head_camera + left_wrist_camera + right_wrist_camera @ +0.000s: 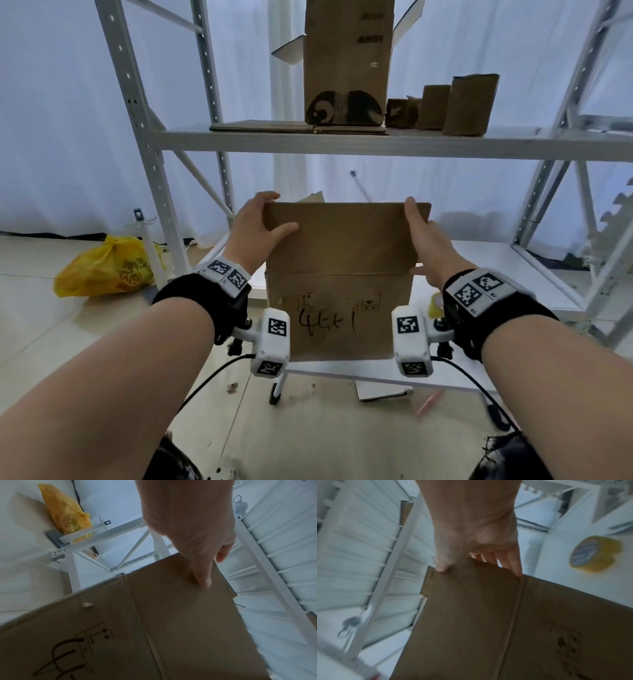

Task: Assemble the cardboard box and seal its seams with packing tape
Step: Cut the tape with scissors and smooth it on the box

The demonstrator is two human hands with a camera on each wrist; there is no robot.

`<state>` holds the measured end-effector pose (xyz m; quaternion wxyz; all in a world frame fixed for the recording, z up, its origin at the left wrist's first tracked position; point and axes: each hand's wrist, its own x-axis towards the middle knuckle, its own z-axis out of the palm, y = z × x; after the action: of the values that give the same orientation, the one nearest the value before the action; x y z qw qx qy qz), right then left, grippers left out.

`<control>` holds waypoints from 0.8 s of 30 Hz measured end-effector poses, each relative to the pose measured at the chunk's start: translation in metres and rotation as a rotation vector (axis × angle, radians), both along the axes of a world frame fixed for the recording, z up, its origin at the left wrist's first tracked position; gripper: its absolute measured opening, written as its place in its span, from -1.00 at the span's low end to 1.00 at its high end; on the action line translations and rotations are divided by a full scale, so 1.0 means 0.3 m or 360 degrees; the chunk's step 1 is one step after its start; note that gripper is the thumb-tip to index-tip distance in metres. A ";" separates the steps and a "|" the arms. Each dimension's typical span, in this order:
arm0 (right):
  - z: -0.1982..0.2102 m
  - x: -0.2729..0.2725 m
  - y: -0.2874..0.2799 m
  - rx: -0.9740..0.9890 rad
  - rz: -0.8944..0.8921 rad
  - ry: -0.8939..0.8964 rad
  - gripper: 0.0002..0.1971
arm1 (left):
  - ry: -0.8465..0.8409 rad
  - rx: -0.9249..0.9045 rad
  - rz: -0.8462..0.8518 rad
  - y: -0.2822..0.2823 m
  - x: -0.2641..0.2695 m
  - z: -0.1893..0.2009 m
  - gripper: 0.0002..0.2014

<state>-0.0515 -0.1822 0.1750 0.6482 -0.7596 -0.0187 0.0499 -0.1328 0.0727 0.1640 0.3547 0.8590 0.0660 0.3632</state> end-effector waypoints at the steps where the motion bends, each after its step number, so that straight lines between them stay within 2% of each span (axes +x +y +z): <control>1: 0.010 0.005 0.010 -0.0101 0.0001 -0.0015 -0.09 | -0.0059 0.0194 0.0082 -0.004 -0.006 0.018 -0.40; 3: 0.030 0.005 0.030 -0.0275 -0.0032 -0.0148 -0.13 | -0.0014 0.0652 0.0219 -0.016 -0.013 0.054 -0.43; 5: 0.048 0.006 0.050 -0.0395 -0.0051 -0.0345 -0.27 | 0.0180 0.1138 0.0307 -0.039 -0.014 0.084 -0.46; 6: 0.058 0.005 0.057 -0.0457 -0.0029 -0.0435 -0.35 | 0.0254 0.1315 0.0344 -0.050 -0.014 0.097 -0.47; 8: 0.077 -0.006 0.063 -0.0553 0.0089 -0.0561 -0.46 | 0.0345 0.1471 0.0372 -0.067 -0.013 0.118 -0.48; 9: 0.084 -0.011 0.064 -0.0582 0.0166 -0.0594 -0.50 | 0.0379 0.1428 0.0326 -0.072 -0.014 0.126 -0.51; 12: 0.100 -0.054 0.081 -0.0583 0.0470 -0.0602 -0.56 | 0.0470 0.0972 0.0039 -0.098 -0.016 0.140 -0.56; 14: 0.106 -0.086 0.108 -0.0533 0.0724 -0.0579 -0.50 | 0.0429 0.0825 -0.0009 -0.121 -0.011 0.138 -0.48; 16: 0.113 -0.091 0.118 -0.0547 0.0739 -0.0592 -0.45 | 0.0392 0.0704 0.0029 -0.122 -0.008 0.137 -0.40; 18: 0.116 -0.056 0.110 -0.0607 0.0580 -0.0670 -0.54 | 0.0415 0.0578 0.0113 -0.085 -0.012 0.137 -0.40; 19: 0.114 -0.028 0.097 -0.0730 0.0541 -0.0743 -0.58 | 0.0422 0.0507 0.0142 -0.053 -0.012 0.133 -0.43; 22: 0.097 0.073 0.070 -0.1329 0.0553 -0.0830 -0.25 | 0.0410 0.0245 0.0194 0.052 0.002 0.115 -0.66; 24: 0.093 0.118 0.067 -0.1591 0.0520 -0.0888 -0.14 | 0.0378 0.0028 0.0223 0.104 0.021 0.103 -0.80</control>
<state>-0.0160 -0.1620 0.2029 0.1665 -0.9444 -0.2791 -0.0496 -0.1266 0.1037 0.1948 0.3105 0.8924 0.1643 0.2834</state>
